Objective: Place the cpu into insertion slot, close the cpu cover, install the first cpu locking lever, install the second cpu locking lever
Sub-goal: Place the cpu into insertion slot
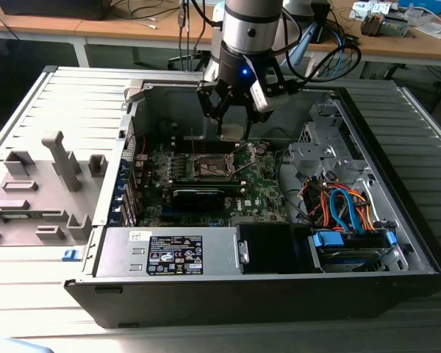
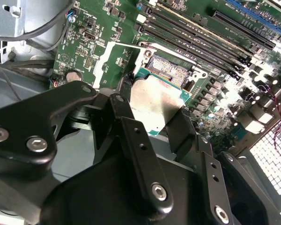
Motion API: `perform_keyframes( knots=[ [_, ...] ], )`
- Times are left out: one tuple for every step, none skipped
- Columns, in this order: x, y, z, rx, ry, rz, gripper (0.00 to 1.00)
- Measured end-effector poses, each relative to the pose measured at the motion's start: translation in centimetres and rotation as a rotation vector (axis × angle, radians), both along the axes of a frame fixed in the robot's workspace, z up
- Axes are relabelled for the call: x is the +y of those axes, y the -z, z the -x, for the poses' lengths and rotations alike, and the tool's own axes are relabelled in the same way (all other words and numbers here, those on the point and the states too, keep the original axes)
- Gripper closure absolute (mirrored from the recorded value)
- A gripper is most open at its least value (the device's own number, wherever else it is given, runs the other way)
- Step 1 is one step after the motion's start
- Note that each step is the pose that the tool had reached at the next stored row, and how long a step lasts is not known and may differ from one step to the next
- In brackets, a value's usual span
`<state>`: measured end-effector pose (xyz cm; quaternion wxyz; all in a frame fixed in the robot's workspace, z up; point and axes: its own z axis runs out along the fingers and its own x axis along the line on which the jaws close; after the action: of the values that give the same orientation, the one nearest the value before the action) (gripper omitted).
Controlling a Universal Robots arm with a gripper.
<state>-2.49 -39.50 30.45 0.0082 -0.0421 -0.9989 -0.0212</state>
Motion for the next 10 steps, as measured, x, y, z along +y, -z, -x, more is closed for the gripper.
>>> perform_keyframes(
  knots=[
    [0.00,0.01,0.00,-0.0001,0.001,0.0000,0.45],
    [0.00,0.01,0.00,-0.0001,0.002,-0.0001,0.45],
    [0.00,0.02,0.00,-0.0001,0.003,0.0000,0.45],
    [0.00,0.03,0.00,0.0000,0.004,0.0000,0.45],
    [0.00,0.04,0.00,-0.0001,0.005,0.0000,0.45],
    [0.00,0.04,0.00,0.0000,0.006,0.0000,0.45],
    [0.00,0.05,0.00,0.0000,0.008,0.0000,0.45],
    [0.00,0.05,0.00,-0.0001,0.009,0.0000,0.45],
    [0.00,0.06,0.00,-0.0001,0.010,0.0000,0.45],
    [0.00,0.06,0.00,-0.0001,0.011,0.0001,0.45]
  ],
)
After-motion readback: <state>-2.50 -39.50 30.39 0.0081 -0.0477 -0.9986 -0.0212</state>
